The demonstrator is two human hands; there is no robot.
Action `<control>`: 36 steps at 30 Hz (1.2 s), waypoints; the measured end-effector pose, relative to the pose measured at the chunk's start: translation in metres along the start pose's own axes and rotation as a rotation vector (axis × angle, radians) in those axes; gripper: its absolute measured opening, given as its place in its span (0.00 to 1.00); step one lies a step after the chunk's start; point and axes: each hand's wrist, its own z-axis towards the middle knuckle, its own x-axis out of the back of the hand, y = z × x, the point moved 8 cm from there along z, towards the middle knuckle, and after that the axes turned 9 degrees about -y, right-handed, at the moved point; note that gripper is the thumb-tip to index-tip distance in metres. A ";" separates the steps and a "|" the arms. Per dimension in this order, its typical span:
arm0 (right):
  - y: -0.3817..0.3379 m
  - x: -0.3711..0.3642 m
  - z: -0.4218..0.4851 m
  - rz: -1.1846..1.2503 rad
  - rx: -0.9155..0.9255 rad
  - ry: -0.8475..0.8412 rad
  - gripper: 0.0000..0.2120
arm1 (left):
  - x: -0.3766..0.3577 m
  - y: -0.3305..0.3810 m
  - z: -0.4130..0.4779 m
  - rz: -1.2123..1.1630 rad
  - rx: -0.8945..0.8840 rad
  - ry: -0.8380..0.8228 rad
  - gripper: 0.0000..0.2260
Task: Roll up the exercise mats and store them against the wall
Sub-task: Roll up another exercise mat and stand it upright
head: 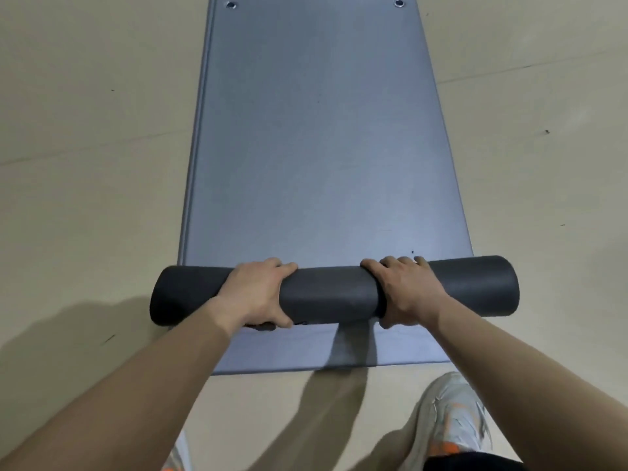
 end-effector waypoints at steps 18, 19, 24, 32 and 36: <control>0.002 0.002 -0.012 0.013 -0.116 0.462 0.56 | 0.019 -0.015 0.012 0.048 0.132 0.297 0.58; 0.005 -0.003 -0.001 -0.041 -0.133 0.427 0.62 | 0.030 -0.021 0.023 0.034 0.129 0.255 0.58; 0.025 0.038 0.055 -0.095 -0.127 0.379 0.58 | 0.040 -0.024 0.041 0.205 0.125 0.314 0.62; 0.008 0.017 0.012 0.004 -0.049 0.113 0.52 | 0.017 -0.005 0.003 0.134 0.084 0.203 0.49; -0.005 -0.023 -0.028 0.054 -0.014 -0.081 0.54 | -0.023 0.014 -0.030 0.109 0.026 -0.023 0.48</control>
